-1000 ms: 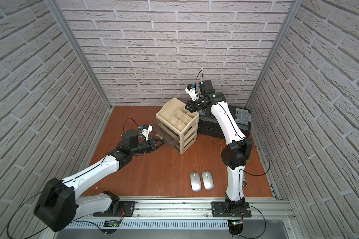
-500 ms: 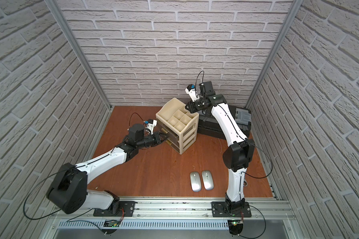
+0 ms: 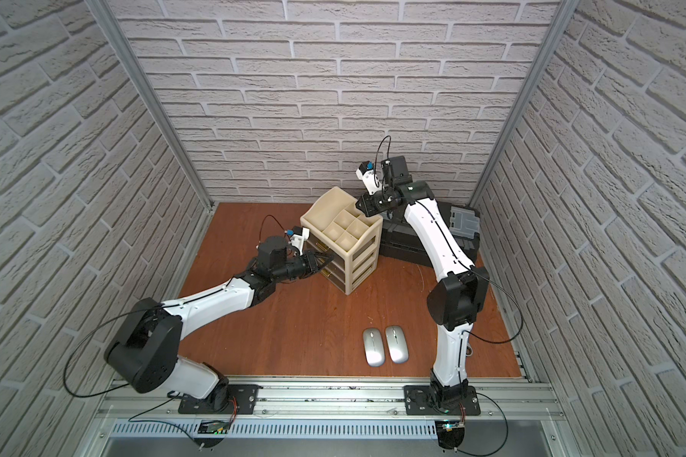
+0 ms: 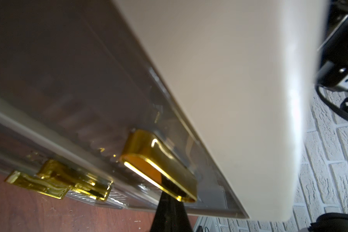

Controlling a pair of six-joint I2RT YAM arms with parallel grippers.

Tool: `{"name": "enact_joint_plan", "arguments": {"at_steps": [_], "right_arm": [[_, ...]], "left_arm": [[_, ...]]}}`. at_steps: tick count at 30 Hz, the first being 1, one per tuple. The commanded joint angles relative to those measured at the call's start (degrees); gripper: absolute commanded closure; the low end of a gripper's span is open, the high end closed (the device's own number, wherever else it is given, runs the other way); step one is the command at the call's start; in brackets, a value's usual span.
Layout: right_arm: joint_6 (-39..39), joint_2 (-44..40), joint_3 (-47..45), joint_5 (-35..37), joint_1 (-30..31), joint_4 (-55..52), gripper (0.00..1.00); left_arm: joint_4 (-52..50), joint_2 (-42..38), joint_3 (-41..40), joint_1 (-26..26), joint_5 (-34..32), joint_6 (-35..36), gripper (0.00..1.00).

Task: Take the mice out of the drawer
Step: Close the drawer in the storage box, then open the drawer in the storage box.

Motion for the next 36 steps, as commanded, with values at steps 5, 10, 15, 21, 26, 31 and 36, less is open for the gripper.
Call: {"name": "enact_joint_plan", "arguments": {"at_steps": [5,10,15,21,26,31,36], "right_arm": [[3.9,-4.3,-2.9,11.6,1.0,0.7,0.56],[4.6,-8.0,-5.5,12.2,1.1,4.3,0.42],[2.7,-14.3,-10.2,13.0,2.7,6.4,0.4],[-1.9,-19.5,-12.2,9.8,7.2,1.2,0.58],[-4.1,-19.7,-12.1,11.7,12.2,-4.4,0.64],[-4.8,-17.4,-11.8,16.3,15.8,-7.4,0.65],[-4.8,-14.7,-11.9,21.0,16.9,-8.1,0.67]], "left_arm": [[-2.0,-4.3,-0.1,-1.0,-4.3,1.4,1.0],[-11.0,-12.1,-2.3,1.5,-7.2,3.1,0.92],[-13.4,-19.4,-8.3,6.1,-7.2,1.5,0.6],[-10.7,-24.4,-15.0,9.0,-6.6,-0.1,0.42],[-7.1,-24.7,-17.6,9.4,-6.6,-0.9,0.36],[-4.0,-23.9,-18.6,9.4,-5.5,-1.7,0.35],[-3.0,-24.1,-19.6,9.4,-6.1,-1.9,0.36]]}}
